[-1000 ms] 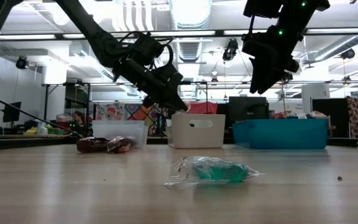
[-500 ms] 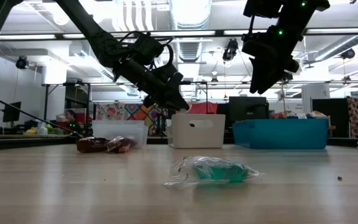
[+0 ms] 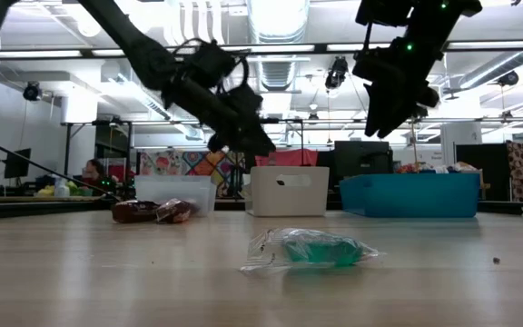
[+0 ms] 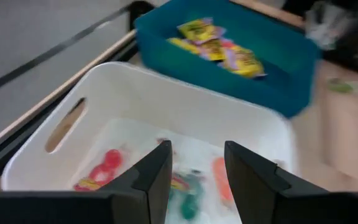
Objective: Sort candy
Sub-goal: Put the middle right green jelly candy into the white bin
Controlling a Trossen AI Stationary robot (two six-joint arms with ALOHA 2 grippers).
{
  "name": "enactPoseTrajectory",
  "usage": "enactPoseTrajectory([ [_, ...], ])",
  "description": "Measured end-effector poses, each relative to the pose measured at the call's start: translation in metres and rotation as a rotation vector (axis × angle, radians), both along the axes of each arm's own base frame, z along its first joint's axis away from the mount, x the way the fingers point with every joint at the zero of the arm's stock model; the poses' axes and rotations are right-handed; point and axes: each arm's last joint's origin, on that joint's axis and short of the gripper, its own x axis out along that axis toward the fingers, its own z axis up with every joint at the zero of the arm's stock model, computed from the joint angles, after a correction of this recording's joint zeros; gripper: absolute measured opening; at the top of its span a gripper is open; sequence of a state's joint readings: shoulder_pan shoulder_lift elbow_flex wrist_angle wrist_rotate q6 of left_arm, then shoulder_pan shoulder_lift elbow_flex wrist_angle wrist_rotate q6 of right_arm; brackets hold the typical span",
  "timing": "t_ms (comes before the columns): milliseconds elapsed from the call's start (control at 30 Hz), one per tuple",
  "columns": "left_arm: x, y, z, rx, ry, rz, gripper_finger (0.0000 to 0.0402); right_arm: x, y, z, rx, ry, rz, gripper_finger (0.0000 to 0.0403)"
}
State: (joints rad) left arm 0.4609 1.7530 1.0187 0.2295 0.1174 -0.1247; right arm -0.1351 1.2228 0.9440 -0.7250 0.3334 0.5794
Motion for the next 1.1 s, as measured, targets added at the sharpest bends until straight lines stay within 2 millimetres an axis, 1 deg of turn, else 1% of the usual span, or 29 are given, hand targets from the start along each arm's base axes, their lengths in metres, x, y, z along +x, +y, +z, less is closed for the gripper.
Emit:
enactPoseTrajectory([
  [200,-0.017,-0.017,0.035,-0.016,-0.004,-0.078,0.0128,0.001,0.005,-0.001,0.175,-0.03,0.057,0.0187],
  [300,-0.025,-0.033,0.053,0.014,-0.029,-0.118,0.0127,0.002,0.01,-0.001,0.234,-0.042,0.067,0.0187],
  [400,-0.034,-0.053,0.065,0.03,-0.056,-0.165,0.0127,0.003,0.019,-0.002,0.278,-0.046,0.096,0.0187],
  [533,-0.048,-0.084,0.074,0.041,-0.094,-0.239,0.0127,0.004,0.036,-0.002,0.35,-0.049,0.12,0.0187],
  [700,-0.069,-0.119,0.073,0.029,-0.109,-0.275,0.0127,0.0,0.056,-0.004,0.436,-0.012,0.084,0.0187],
  [800,-0.082,-0.134,0.071,0.015,-0.123,-0.283,0.0127,-0.009,0.064,-0.01,0.485,0.092,0.005,0.0187],
  [900,-0.094,-0.145,0.069,0.001,-0.139,-0.27,0.0127,-0.019,0.068,-0.019,0.521,0.258,-0.098,0.0187],
  [1033,-0.106,-0.156,0.068,-0.006,-0.16,-0.255,0.0127,-0.03,0.068,-0.034,0.486,0.506,-0.235,0.0187],
  [1100,-0.109,-0.16,0.069,-0.011,-0.17,-0.254,0.0127,-0.032,0.067,-0.041,0.454,0.614,-0.267,0.0187],
])
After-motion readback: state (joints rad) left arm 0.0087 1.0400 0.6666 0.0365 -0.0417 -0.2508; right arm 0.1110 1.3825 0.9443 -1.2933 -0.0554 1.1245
